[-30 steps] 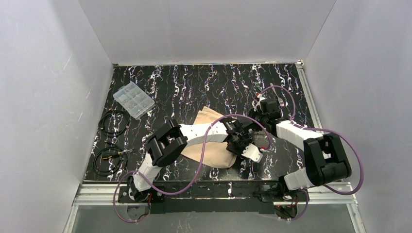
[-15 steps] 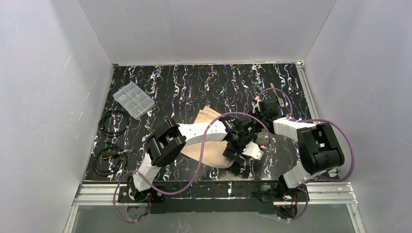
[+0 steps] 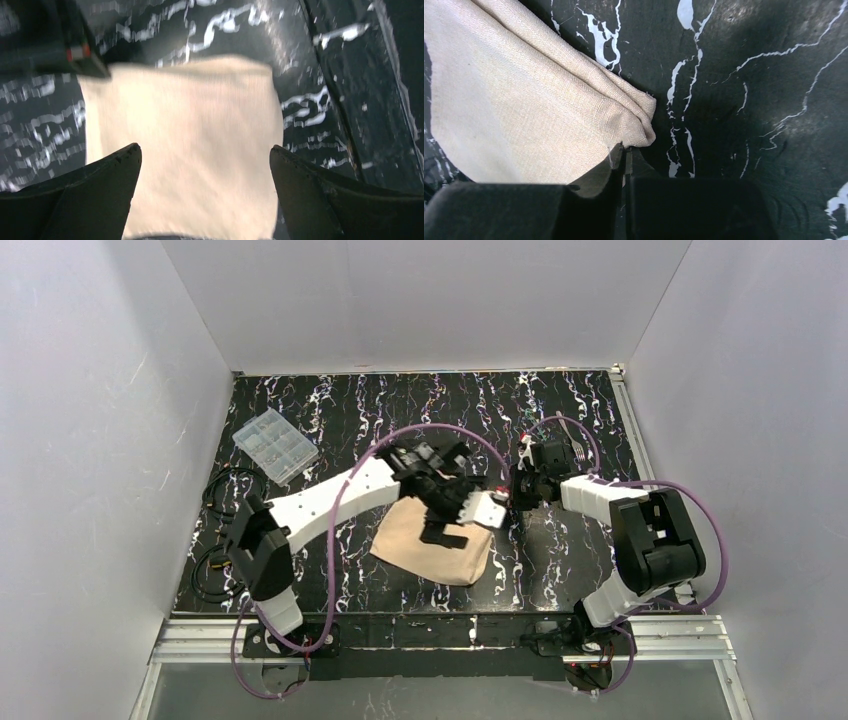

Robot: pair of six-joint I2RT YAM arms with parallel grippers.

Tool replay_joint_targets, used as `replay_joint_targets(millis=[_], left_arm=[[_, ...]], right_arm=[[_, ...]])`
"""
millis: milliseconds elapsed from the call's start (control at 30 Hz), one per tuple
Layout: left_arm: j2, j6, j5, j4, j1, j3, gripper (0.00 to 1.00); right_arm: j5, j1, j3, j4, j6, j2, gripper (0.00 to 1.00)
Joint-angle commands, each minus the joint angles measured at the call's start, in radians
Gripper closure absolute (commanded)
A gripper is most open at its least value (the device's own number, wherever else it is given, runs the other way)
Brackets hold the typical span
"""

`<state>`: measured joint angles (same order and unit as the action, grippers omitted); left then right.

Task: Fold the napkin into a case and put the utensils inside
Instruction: Pick up the lower triangle-folded napkin from the center of the board.

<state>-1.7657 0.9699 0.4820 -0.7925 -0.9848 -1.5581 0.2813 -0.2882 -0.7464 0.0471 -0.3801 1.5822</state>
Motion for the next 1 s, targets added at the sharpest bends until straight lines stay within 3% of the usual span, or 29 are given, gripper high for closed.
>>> replay_joint_targets(millis=[0, 100, 267, 300, 333, 367, 567, 600, 667, 700, 767, 900, 967], left_arm=[[0.062, 0.042, 0.024, -0.102, 0.153, 0.129, 0.02], [0.088, 0.104, -0.005, -0.102, 0.237, 0.219, 0.02], [0.182, 0.192, -0.016, -0.056, 0.284, 0.337, 0.01], [0.206, 0.206, -0.024, -0.039, 0.288, 0.351, 0.01], [0.242, 0.218, -0.032, -0.024, 0.296, 0.359, 0.01], [0.269, 0.225, -0.038, -0.011, 0.308, 0.359, 0.01], [0.438, 0.143, -0.03, 0.032, 0.397, 0.268, 0.01], [0.462, 0.067, -0.027, 0.079, 0.42, 0.28, 0.01], [0.486, -0.075, -0.098, 0.224, 0.45, 0.357, 0.02], [0.484, -0.07, -0.118, 0.249, 0.453, 0.391, 0.02], [0.468, 0.077, -0.054, 0.128, 0.454, 0.418, 0.1], [0.477, 0.192, 0.056, 0.049, 0.454, 0.516, 0.21], [0.495, 0.299, 0.09, 0.054, 0.454, 0.589, 0.24]], right_arm=[[-0.064, 0.001, -0.068, 0.08, 0.063, 0.018, 0.83], [-0.068, -0.001, -0.101, 0.117, 0.08, 0.028, 0.74], [-0.064, -0.013, -0.157, 0.173, 0.101, 0.005, 0.5], [-0.071, -0.016, -0.175, 0.192, 0.103, -0.008, 0.4], [-0.076, -0.016, -0.188, 0.21, 0.107, -0.027, 0.1], [-0.088, -0.018, -0.202, 0.234, 0.109, -0.049, 0.03], [-0.223, -0.064, -0.286, 0.377, 0.13, -0.271, 0.01], [-0.218, -0.07, -0.266, 0.339, 0.117, -0.321, 0.01], [-0.196, -0.06, -0.186, 0.22, -0.057, -0.394, 0.01], [-0.155, -0.057, -0.151, 0.156, -0.105, -0.415, 0.01], [-0.081, -0.071, -0.143, 0.104, -0.092, -0.423, 0.01], [-0.408, -0.361, -0.219, 0.247, 0.133, -0.42, 0.01], [-0.492, -0.426, -0.224, 0.302, 0.19, -0.409, 0.02]])
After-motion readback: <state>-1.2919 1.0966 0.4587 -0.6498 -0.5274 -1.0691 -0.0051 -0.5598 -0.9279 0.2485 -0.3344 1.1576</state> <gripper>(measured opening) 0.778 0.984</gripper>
